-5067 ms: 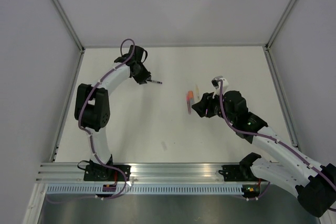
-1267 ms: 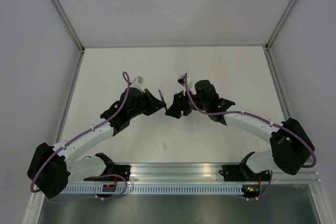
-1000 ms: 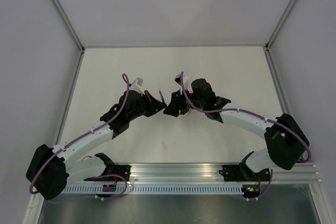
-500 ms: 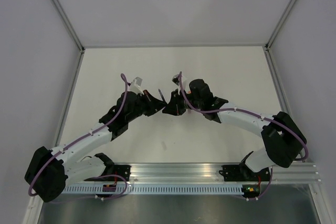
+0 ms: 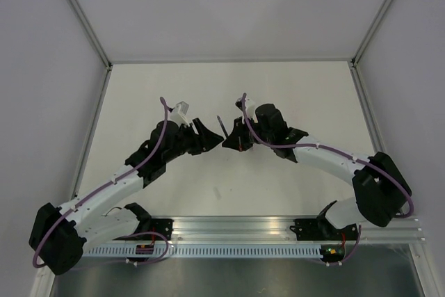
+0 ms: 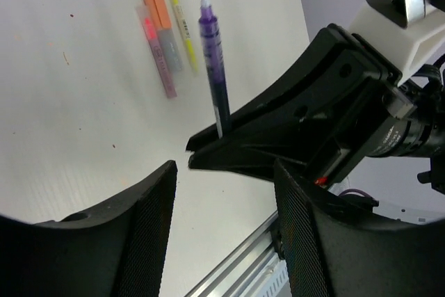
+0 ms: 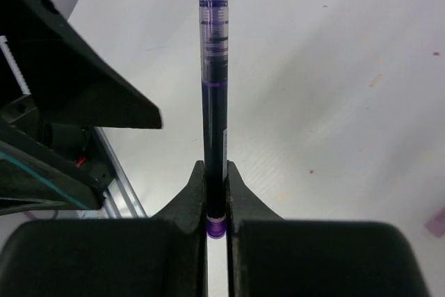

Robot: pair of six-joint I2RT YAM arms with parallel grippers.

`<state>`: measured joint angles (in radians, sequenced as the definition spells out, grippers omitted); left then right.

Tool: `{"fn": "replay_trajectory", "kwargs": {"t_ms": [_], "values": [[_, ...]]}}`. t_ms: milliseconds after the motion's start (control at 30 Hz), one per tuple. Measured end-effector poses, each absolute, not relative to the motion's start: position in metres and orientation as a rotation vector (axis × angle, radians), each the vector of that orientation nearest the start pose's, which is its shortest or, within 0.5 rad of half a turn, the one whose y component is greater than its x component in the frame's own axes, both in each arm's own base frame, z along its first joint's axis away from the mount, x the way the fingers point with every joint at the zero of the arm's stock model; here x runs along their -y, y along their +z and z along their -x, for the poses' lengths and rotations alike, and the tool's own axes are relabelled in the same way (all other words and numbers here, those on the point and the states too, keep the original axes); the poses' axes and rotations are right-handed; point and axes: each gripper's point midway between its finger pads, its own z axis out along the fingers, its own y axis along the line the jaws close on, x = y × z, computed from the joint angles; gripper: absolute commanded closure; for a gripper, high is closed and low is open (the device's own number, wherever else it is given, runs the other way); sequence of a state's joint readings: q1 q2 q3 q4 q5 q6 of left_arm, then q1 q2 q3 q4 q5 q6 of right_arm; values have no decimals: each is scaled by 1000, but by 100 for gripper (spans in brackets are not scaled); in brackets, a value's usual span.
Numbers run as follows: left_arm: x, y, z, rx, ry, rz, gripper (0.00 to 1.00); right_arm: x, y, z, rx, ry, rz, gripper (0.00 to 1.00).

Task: Insert the pens into the pen caps

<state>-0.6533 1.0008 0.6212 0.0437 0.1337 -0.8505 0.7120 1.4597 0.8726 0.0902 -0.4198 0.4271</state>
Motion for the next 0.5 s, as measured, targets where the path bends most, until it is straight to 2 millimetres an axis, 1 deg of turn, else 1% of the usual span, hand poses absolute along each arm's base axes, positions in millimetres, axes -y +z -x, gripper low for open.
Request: {"fn": "replay_trajectory", "kwargs": {"t_ms": [100,167,233,267,333,433,500], "values": [[253,195,-240,-2107,-1092,109,38,-312,154,-267,-2143,1034,532,100],[250,188,-237,-2159,-1065,123,34,-295,157,-273,-2138,994,494,100],[247,172,-231,-2234,-1031,152,34,-275,160,-277,-2128,944,446,100],[246,163,-228,-2263,-1017,164,34,-269,161,-277,-2125,930,434,100],[243,137,-216,-2341,-975,190,38,-262,163,-272,-2119,917,430,100],[234,84,-183,-2514,-853,193,40,-258,166,-266,-2104,916,435,100],[227,58,-159,-2613,-760,186,41,-257,168,-264,-2092,915,435,100]]}}
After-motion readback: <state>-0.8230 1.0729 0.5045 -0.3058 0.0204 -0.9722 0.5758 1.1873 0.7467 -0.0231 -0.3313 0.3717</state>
